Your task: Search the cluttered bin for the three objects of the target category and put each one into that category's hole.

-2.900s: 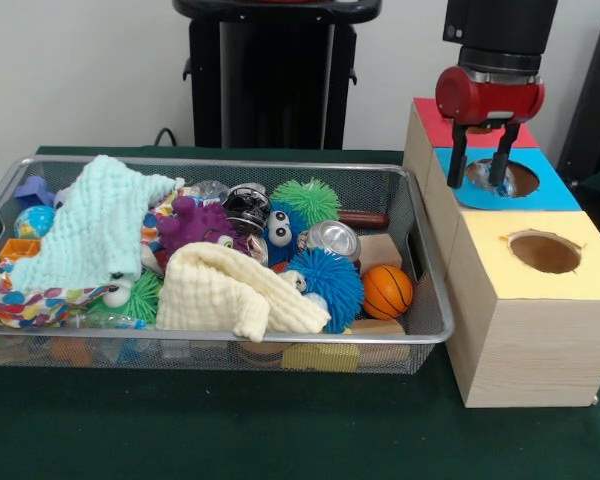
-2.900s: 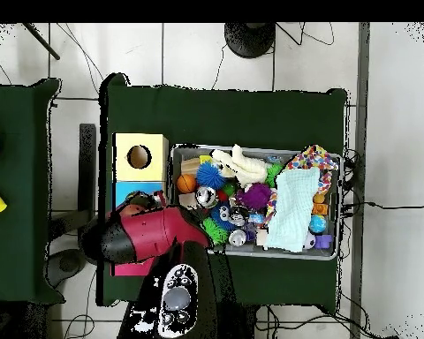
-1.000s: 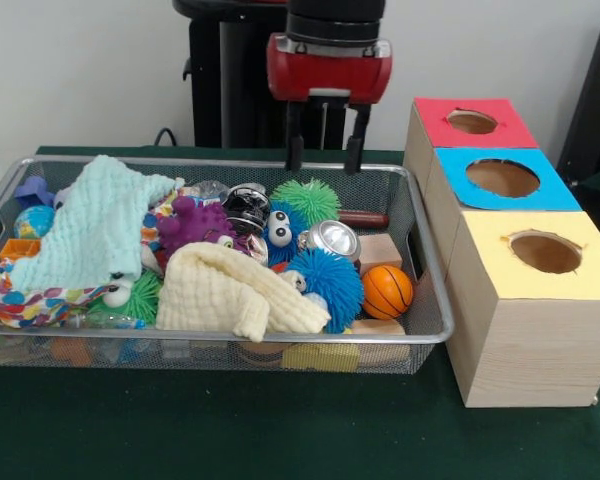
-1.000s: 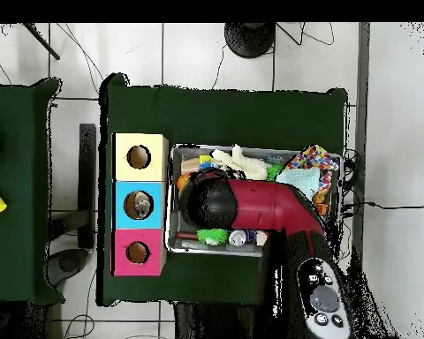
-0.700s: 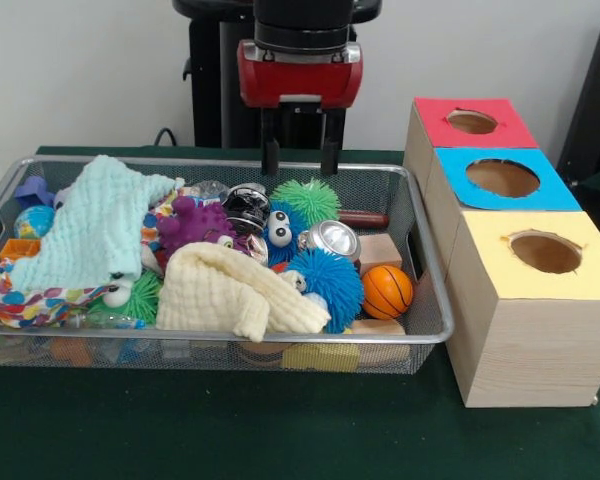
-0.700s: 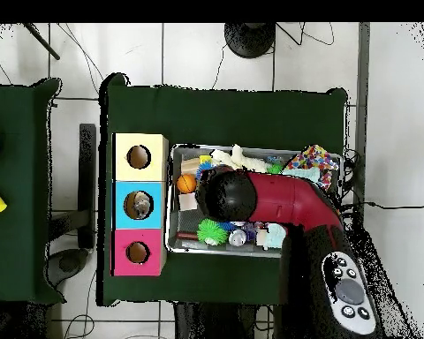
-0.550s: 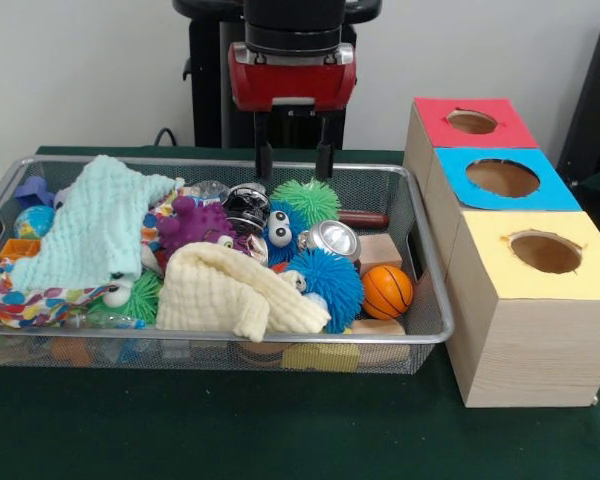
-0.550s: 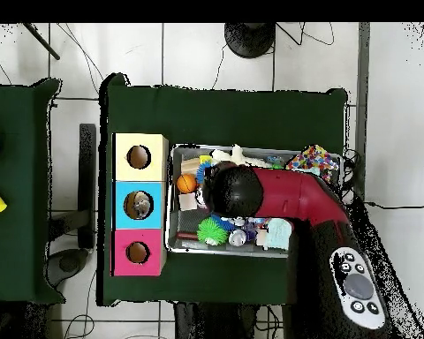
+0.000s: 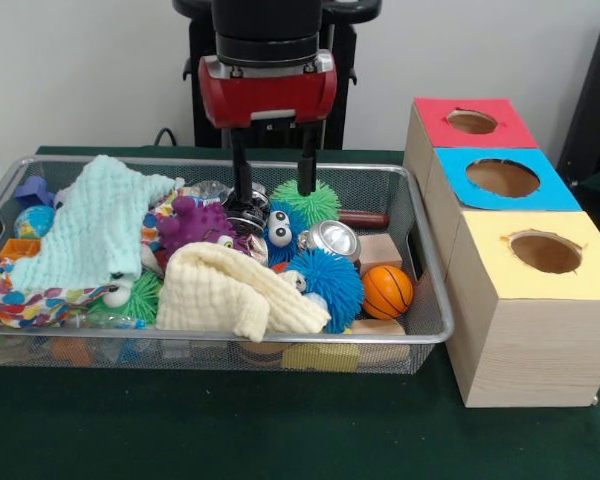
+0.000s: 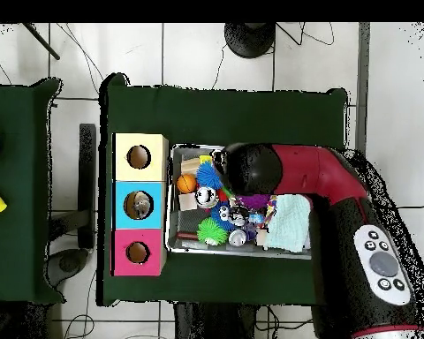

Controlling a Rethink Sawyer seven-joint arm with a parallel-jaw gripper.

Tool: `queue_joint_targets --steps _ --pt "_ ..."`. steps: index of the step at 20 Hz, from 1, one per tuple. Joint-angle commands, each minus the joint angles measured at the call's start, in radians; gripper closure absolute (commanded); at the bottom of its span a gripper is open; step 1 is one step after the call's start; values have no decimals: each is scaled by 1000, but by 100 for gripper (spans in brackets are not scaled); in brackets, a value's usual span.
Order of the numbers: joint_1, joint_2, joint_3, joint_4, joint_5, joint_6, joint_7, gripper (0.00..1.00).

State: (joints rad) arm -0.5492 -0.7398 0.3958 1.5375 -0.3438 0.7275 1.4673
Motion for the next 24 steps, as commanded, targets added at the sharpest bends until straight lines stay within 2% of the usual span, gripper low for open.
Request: queue_joint_targets --steps 1,5,7,16,20,24 --pt "-54 67 161 -145 -79 218 -422 0" --pt "-69 99 193 -195 -100 289 -494 0" --pt "-67 106 182 -223 -113 312 -489 0" --pt "-95 152 210 -310 -154 317 -580 0" --pt "-103 176 216 -328 -148 307 -562 0" --pt "-111 191 223 -340 -157 305 -588 0"
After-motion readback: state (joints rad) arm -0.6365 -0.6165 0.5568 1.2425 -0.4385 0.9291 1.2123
